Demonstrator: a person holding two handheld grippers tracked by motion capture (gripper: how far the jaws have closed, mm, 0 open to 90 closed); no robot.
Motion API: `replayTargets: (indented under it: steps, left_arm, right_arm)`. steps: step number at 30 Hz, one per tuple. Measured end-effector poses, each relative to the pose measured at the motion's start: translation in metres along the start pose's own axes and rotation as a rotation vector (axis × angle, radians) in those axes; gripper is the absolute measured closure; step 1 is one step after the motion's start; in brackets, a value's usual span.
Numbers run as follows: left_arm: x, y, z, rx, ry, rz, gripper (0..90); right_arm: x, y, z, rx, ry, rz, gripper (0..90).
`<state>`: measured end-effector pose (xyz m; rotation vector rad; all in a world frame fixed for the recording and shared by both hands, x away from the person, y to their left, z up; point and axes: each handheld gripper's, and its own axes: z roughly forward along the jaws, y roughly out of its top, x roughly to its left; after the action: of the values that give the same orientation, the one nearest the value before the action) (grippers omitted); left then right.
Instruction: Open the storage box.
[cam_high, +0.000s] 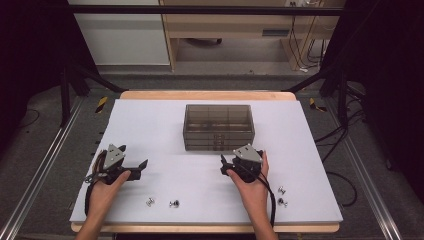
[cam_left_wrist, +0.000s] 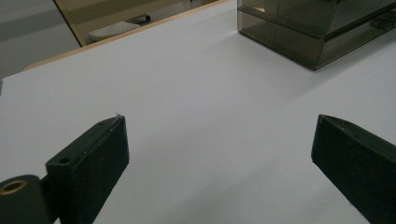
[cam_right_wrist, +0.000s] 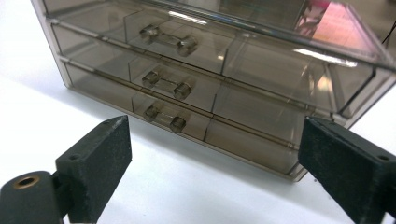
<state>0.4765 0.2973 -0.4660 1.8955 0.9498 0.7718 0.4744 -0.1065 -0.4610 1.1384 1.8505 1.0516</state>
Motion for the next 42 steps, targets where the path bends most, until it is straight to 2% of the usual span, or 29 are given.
replayTargets:
  steps: [2, 3, 4, 5, 6, 10, 11, 12, 13, 14, 15, 19, 20, 21, 23, 24, 25, 29, 30, 35, 39, 42]
  left_arm:
    - [0.0, 0.0, 0.0, 0.001, 0.0, -0.002, 3.8]
    - [0.0, 0.0, -0.003, -0.005, 0.005, -0.006, 3.8]
    - [0.0, 0.0, -0.003, -0.005, 0.005, -0.006, 3.8]
    - [0.001, -0.001, -0.007, -0.009, 0.012, -0.01, 3.8]
    - [0.001, -0.001, -0.007, -0.009, 0.012, -0.01, 3.8]
    - [0.003, -0.003, -0.013, -0.011, 0.03, -0.014, 3.8]
    - [0.003, -0.003, -0.014, -0.011, 0.031, -0.015, 3.8]
    - [0.004, -0.004, -0.016, -0.011, 0.038, -0.018, 3.8]
    - [0.004, -0.004, -0.016, -0.011, 0.038, -0.018, 3.8]
    - [0.005, -0.004, -0.017, -0.013, 0.04, -0.021, 3.7]
    - [0.005, -0.003, -0.017, -0.014, 0.045, -0.022, 3.7]
    - [0.006, -0.003, -0.018, -0.011, 0.056, -0.029, 3.8]
    - [0.006, -0.004, -0.018, -0.008, 0.055, -0.029, 3.8]
    - [0.006, -0.004, -0.018, -0.007, 0.054, -0.029, 3.8]
    - [0.006, -0.005, -0.018, -0.005, 0.052, -0.028, 3.8]
    - [0.005, -0.005, -0.019, -0.005, 0.054, -0.028, 3.8]
    - [0.005, -0.005, -0.019, -0.007, 0.054, -0.029, 3.8]
    - [0.003, -0.003, -0.019, -0.01, 0.051, -0.025, 3.8]
    - [0.003, -0.003, -0.018, -0.009, 0.05, -0.025, 3.8]
    - [0.002, -0.003, -0.018, -0.01, 0.048, -0.025, 3.8]
    - [0.003, -0.004, -0.018, -0.008, 0.048, -0.028, 3.9]
    - [0.002, -0.004, -0.018, -0.008, 0.048, -0.027, 3.9]
  right_arm:
    - [0.002, 0.001, -0.001, -0.002, -0.014, -0.018, 13.2]
    - [0.007, 0.004, -0.002, -0.003, -0.046, -0.08, 15.2]
    - [0.009, 0.005, -0.003, -0.001, -0.054, -0.104, 16.7]
    - [0.013, 0.008, -0.003, 0.002, -0.068, -0.149, 18.5]
    - [0.013, 0.008, -0.003, 0.002, -0.068, -0.149, 18.5]
    - [0.029, 0.017, -0.003, 0.013, -0.137, -0.321, 24.5]
    - [0.034, 0.019, -0.003, 0.018, -0.156, -0.375, 26.3]
    - [0.039, 0.02, -0.002, 0.022, -0.178, -0.463, 30.7]
    - [0.039, 0.02, -0.002, 0.022, -0.178, -0.463, 30.7]
    - [0.043, 0.02, 0.0, 0.041, -0.198, -0.566, 35.2]
    - [0.043, 0.02, 0.0, 0.041, -0.198, -0.566, 35.2]
    - [0.047, 0.019, 0.003, 0.04, -0.2, -0.701, 40.2]
    - [0.048, 0.02, 0.003, 0.02, -0.212, -0.768, 41.8]
    - [0.048, 0.02, 0.003, 0.02, -0.212, -0.768, 41.8]
    - [0.049, 0.021, 0.004, 0.017, -0.229, -0.825, 42.6]
    - [0.049, 0.021, 0.005, 0.013, -0.249, -0.885, 45.8]
    - [0.049, 0.021, 0.005, 0.013, -0.249, -0.885, 45.8]
    - [0.05, 0.023, 0.01, 0.022, -0.278, -1.001, 50.9]
    - [0.052, 0.023, 0.013, 0.035, -0.282, -1.042, 55.4]
    - [0.055, 0.023, 0.02, 0.043, -0.277, -1.065, 60.1]
    - [0.061, 0.023, 0.029, 0.041, -0.291, -1.126, 64.3]
    - [0.062, 0.024, 0.033, 0.044, -0.292, -1.144, 64.1]
